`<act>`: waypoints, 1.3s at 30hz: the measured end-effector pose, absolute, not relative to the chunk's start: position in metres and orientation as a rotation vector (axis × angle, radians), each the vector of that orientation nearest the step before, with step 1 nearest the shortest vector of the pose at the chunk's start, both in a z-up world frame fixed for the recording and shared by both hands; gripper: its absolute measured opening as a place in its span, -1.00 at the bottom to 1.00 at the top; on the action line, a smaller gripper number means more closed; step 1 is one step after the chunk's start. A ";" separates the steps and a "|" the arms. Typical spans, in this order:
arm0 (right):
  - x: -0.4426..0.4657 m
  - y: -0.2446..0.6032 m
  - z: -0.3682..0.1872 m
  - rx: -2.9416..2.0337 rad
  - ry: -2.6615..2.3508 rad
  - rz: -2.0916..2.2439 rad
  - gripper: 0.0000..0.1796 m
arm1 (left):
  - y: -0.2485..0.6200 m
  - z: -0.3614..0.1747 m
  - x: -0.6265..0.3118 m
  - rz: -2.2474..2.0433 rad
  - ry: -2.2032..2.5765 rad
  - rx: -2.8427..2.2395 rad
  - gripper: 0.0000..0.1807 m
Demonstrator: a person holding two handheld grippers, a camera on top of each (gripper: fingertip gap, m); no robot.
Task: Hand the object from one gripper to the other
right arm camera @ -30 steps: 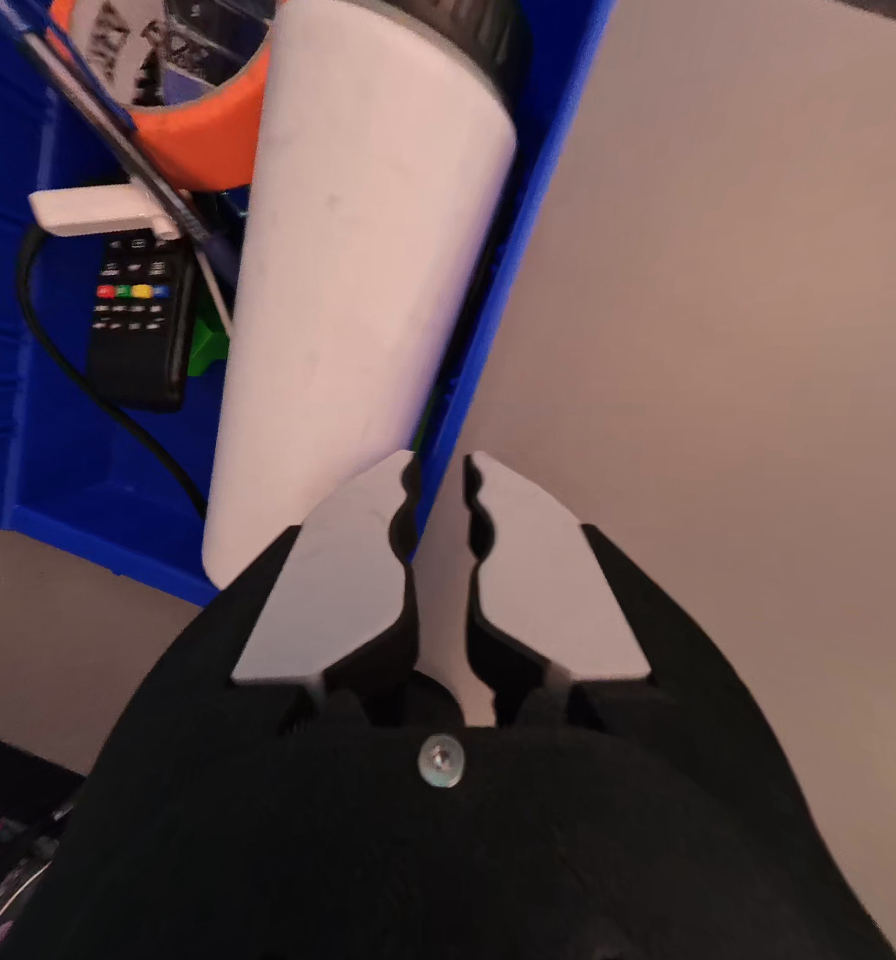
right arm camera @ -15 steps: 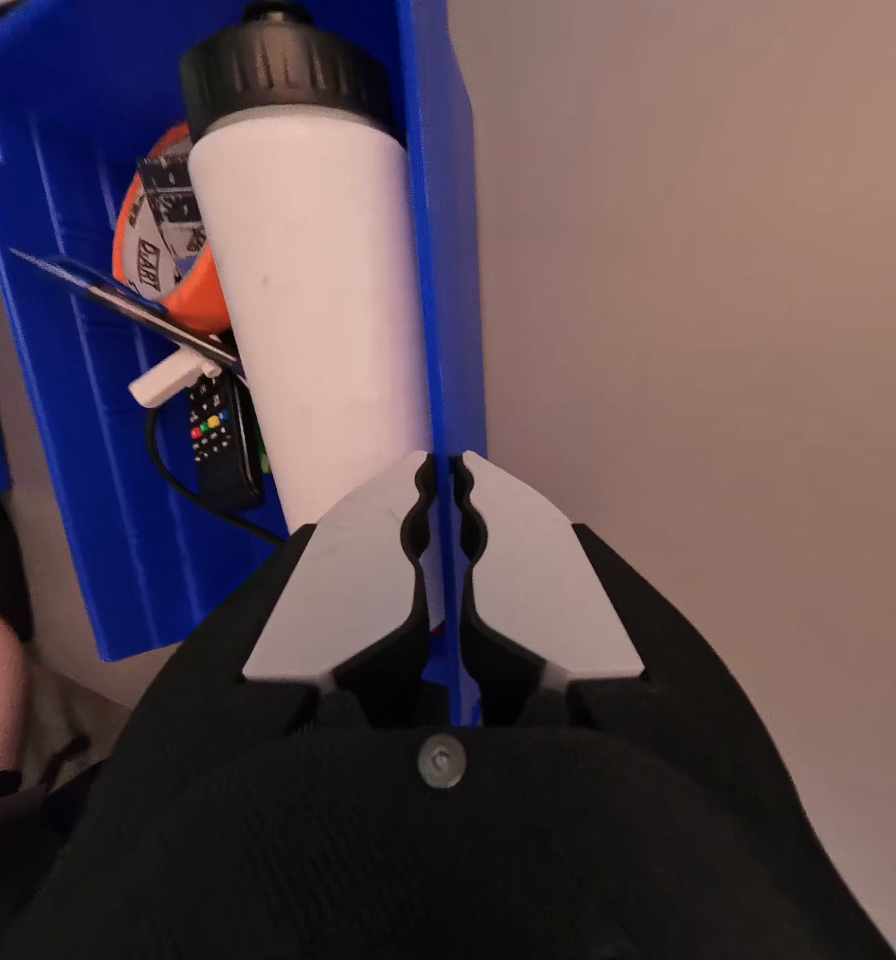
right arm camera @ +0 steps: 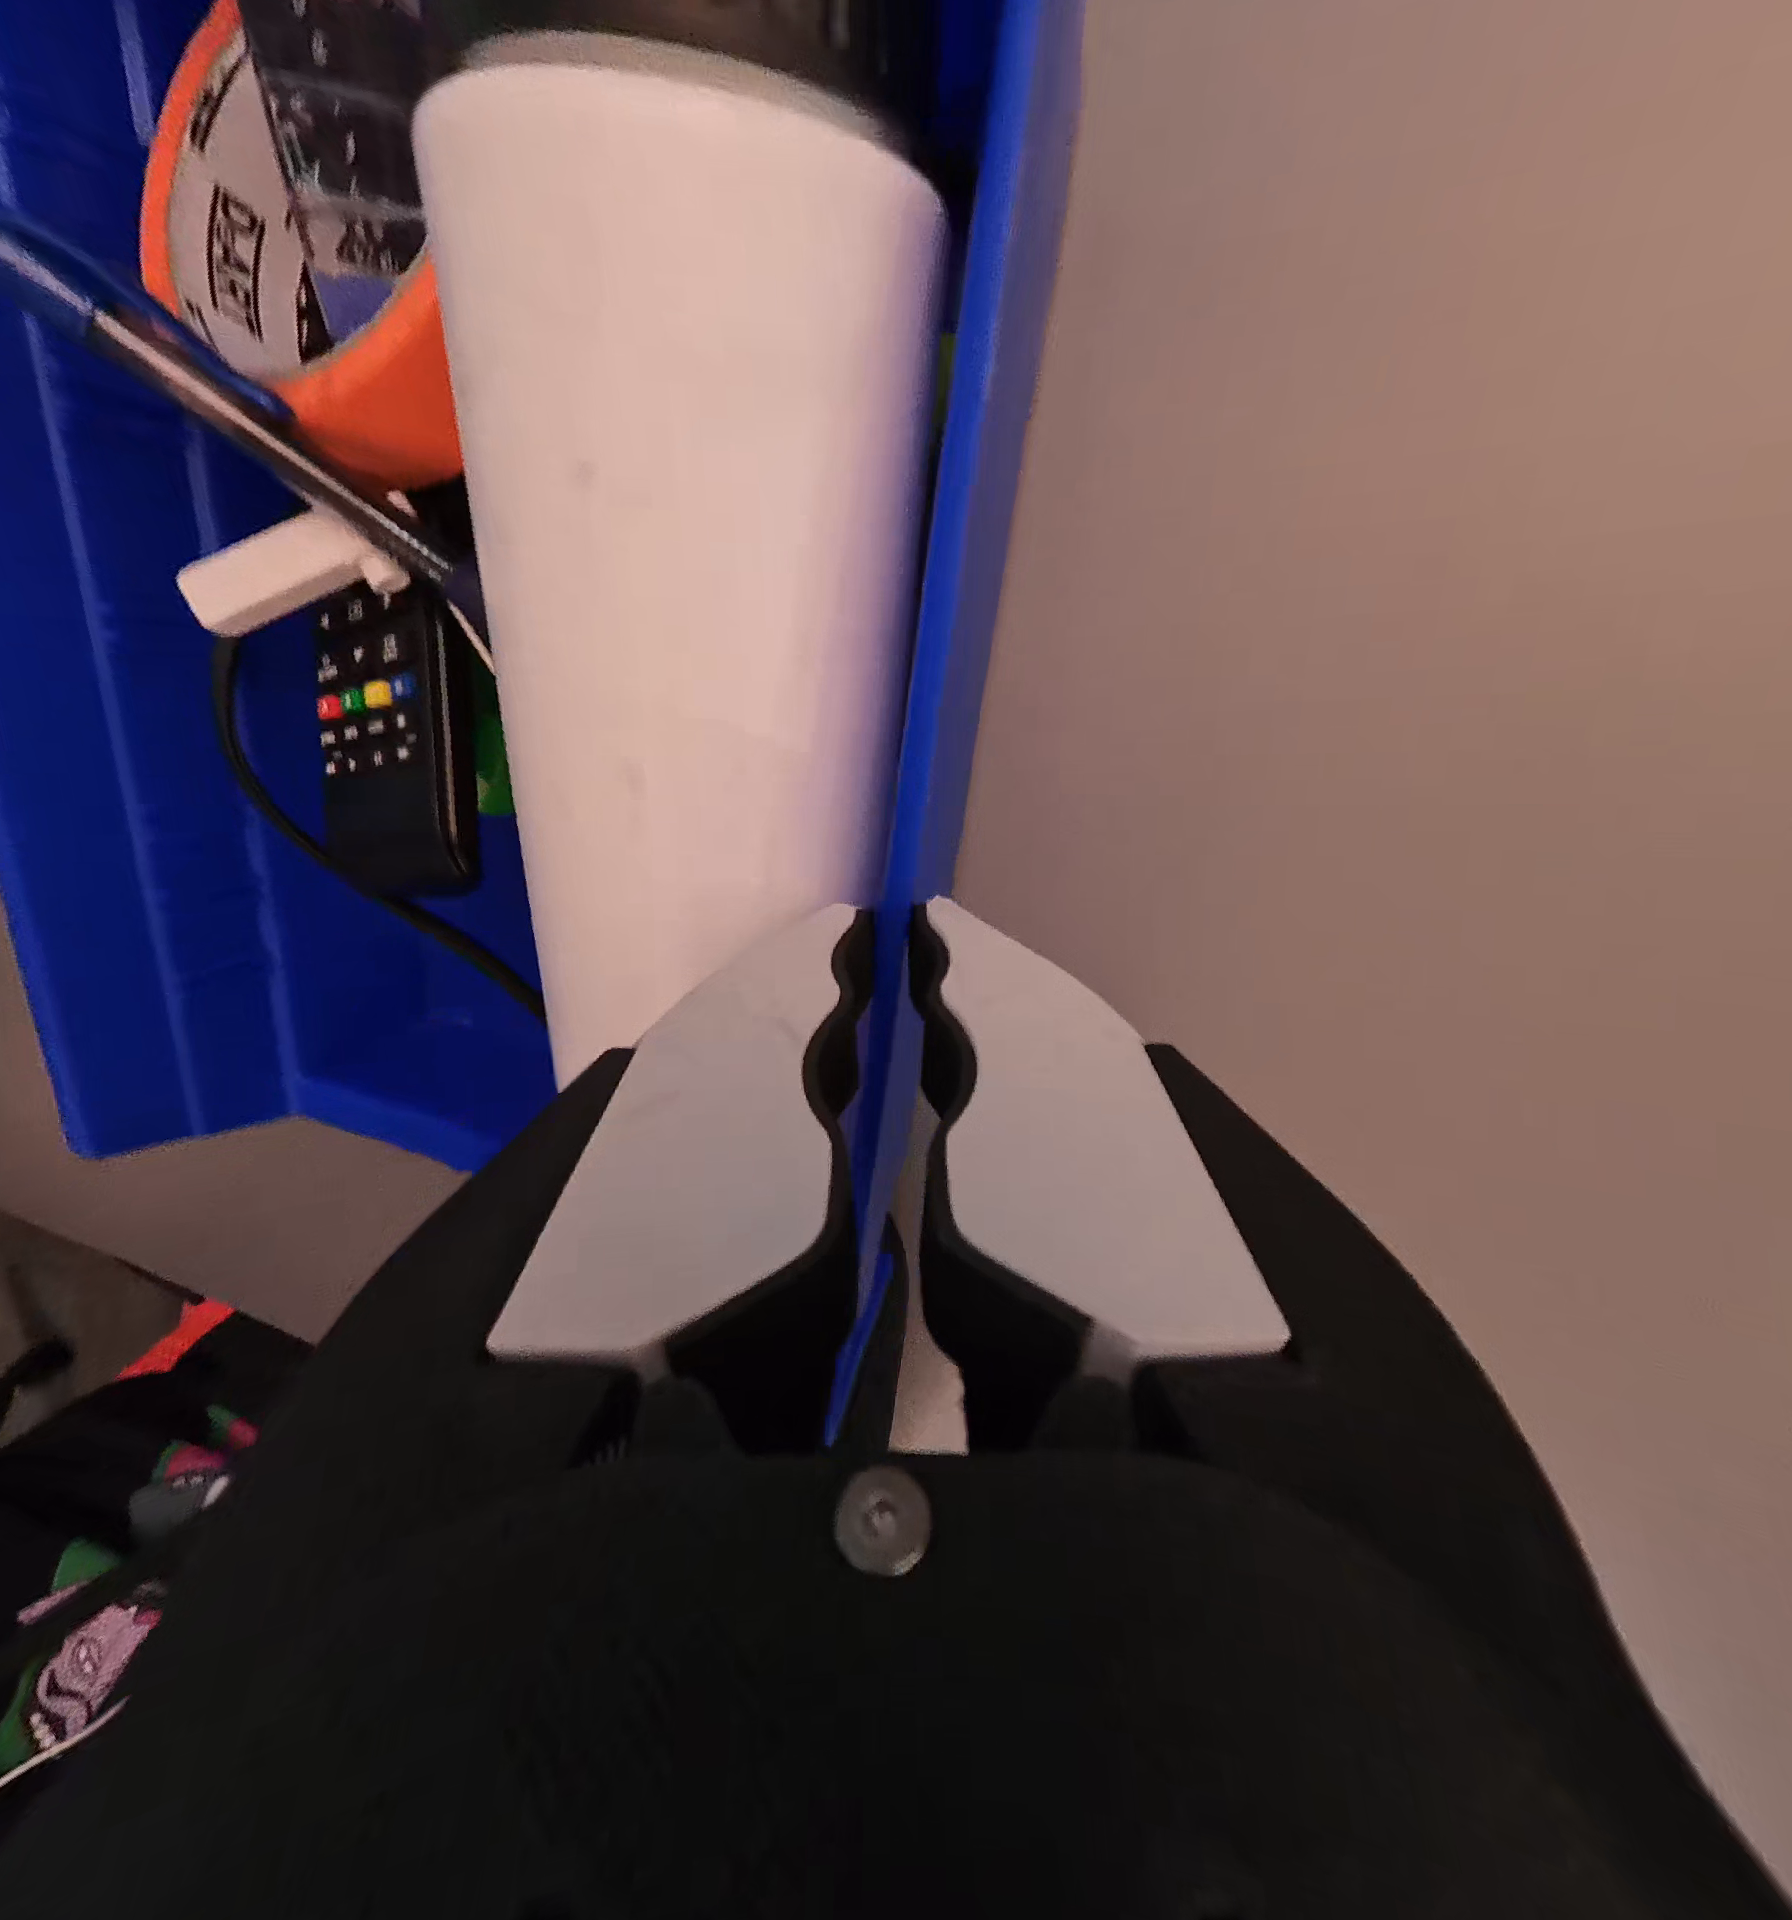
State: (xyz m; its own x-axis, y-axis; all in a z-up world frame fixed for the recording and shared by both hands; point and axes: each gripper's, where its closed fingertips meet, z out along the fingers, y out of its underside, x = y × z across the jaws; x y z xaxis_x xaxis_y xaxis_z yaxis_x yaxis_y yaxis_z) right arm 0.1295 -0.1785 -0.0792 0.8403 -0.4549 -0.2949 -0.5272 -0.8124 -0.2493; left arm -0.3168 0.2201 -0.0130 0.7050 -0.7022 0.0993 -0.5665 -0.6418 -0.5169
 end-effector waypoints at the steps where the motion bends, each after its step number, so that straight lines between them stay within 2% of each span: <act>1: 0.126 -0.179 -0.079 -2.712 0.726 0.320 -0.91 | 0.214 -0.018 -0.310 -0.345 1.039 -2.453 -0.79; 5: 0.123 -0.180 -0.079 -2.734 0.685 0.319 -0.88 | 0.222 -0.059 -0.290 -0.100 1.152 -2.510 -0.69; 8: 0.124 -0.179 -0.071 -2.698 0.671 0.330 -0.83 | 0.234 -0.093 -0.286 -0.019 1.106 -2.633 -0.52; 12: 0.131 -0.176 -0.052 -2.610 0.647 0.274 -0.83 | 0.258 -0.125 -0.295 0.094 1.010 -2.694 -0.51; 14: 0.131 -0.177 -0.047 -2.596 0.628 0.263 -0.83 | 0.262 -0.137 -0.293 0.029 0.974 -2.738 -0.56; 15: 0.130 -0.178 -0.046 -2.600 0.618 0.262 -0.83 | 0.264 -0.140 -0.291 0.005 0.959 -2.755 -0.51; 20: 0.126 -0.179 -0.049 -2.638 0.581 0.265 -0.83 | 0.272 -0.146 -0.284 -0.063 0.946 -2.733 -0.65; 21: 0.125 -0.179 -0.050 -2.647 0.574 0.265 -0.83 | 0.271 -0.146 -0.283 -0.095 0.966 -2.736 -0.72; 22: 0.124 -0.179 -0.051 -2.657 0.565 0.265 -0.83 | 0.269 -0.147 -0.283 -0.119 0.982 -2.741 -0.88; 25: 0.121 -0.180 -0.054 -2.681 0.543 0.266 -0.83 | 0.264 -0.145 -0.285 -0.160 1.020 -2.759 -0.89; 28: 0.124 -0.180 -0.049 -2.659 0.555 0.251 -0.83 | 0.258 -0.126 -0.277 -0.275 1.018 -2.729 -0.89; 32: 0.136 -0.178 -0.023 -2.550 0.603 0.121 -0.83 | 0.236 -0.053 -0.235 -0.667 1.097 -2.436 -0.88; 35: 0.136 -0.165 0.018 -2.396 0.502 -0.045 -0.79 | 0.177 0.022 -0.189 -1.126 1.273 -2.071 -0.89; 39: 0.096 -0.121 0.104 -1.995 -0.032 -0.377 -0.66 | 0.075 0.100 -0.159 -1.643 1.504 -1.589 -0.89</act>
